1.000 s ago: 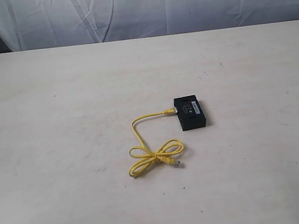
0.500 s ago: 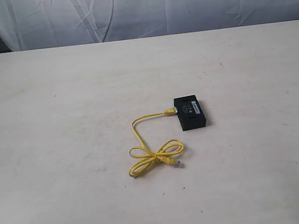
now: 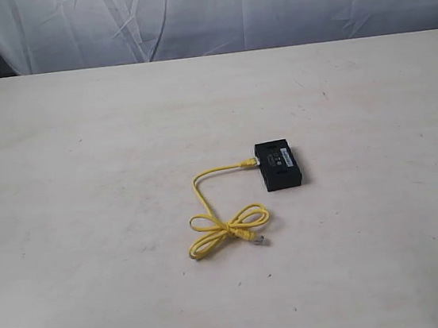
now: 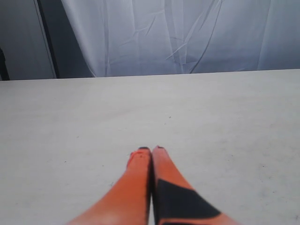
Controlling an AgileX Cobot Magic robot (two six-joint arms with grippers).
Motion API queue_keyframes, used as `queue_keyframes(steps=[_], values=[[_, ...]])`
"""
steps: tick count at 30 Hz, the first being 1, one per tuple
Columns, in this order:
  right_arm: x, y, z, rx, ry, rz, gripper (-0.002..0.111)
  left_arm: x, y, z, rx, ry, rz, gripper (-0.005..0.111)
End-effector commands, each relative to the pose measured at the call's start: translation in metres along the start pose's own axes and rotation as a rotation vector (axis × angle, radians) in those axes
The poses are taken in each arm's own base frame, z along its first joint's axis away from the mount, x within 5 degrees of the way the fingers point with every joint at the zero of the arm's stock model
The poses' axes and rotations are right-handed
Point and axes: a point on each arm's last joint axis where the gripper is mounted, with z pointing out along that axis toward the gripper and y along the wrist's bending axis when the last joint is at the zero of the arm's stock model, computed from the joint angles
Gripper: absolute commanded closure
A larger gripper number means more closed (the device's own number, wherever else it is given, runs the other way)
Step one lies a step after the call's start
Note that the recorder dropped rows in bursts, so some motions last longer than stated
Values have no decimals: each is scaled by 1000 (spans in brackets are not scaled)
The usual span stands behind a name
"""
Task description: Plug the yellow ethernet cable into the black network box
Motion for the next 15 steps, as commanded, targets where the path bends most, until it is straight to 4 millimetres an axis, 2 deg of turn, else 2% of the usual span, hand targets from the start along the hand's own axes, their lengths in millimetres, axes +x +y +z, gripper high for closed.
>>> queue_keyframes(steps=[1, 15], values=[[-1, 0, 0, 7, -17, -1, 109, 0, 0, 0, 0, -13, -6, 107], [-1, 0, 0, 7, -17, -1, 109, 0, 3, 0, -50, -16, -8, 107]])
